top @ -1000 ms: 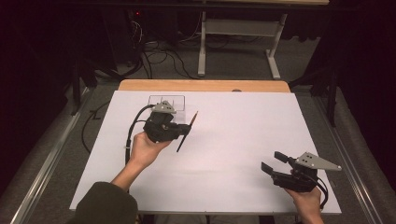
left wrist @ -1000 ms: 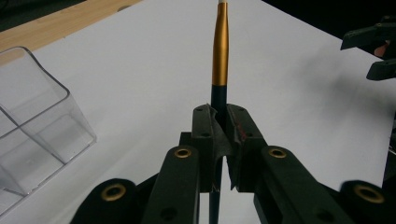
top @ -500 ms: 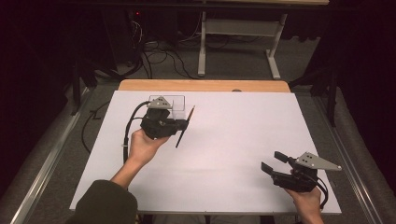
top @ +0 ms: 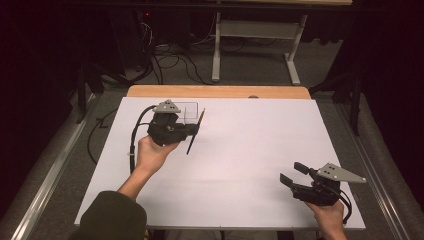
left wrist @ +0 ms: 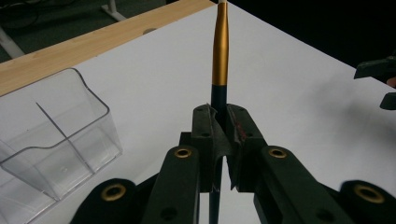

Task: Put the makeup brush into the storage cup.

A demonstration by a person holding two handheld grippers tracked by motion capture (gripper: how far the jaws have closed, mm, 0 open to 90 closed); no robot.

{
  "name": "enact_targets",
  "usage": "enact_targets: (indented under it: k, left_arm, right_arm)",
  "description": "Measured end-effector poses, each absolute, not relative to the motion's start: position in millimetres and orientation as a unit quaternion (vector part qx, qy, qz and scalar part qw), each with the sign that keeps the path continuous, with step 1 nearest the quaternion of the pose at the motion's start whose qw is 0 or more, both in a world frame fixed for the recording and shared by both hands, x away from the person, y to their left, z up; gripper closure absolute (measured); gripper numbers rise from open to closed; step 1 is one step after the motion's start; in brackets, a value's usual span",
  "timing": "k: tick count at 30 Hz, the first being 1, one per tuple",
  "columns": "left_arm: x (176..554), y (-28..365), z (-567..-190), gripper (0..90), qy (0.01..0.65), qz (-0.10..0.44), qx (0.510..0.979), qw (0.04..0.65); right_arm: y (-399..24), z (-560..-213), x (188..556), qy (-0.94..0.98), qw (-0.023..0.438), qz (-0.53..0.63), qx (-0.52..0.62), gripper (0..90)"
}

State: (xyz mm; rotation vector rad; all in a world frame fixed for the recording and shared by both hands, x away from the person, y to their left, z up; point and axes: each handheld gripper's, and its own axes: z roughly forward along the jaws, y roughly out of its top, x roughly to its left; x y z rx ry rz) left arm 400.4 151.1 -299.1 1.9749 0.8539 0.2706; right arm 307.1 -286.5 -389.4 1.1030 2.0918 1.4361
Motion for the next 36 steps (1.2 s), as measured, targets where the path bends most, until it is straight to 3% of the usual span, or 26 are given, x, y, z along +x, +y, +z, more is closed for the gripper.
enact_targets:
  k: [36]
  left_arm:
    - [410.1,160.6,-289.9,82.2,0.366,0.135,0.784,0.483]
  right_arm:
    - [-286.8,-389.2,307.2,0.742,0.184,0.511,0.393,29.7]
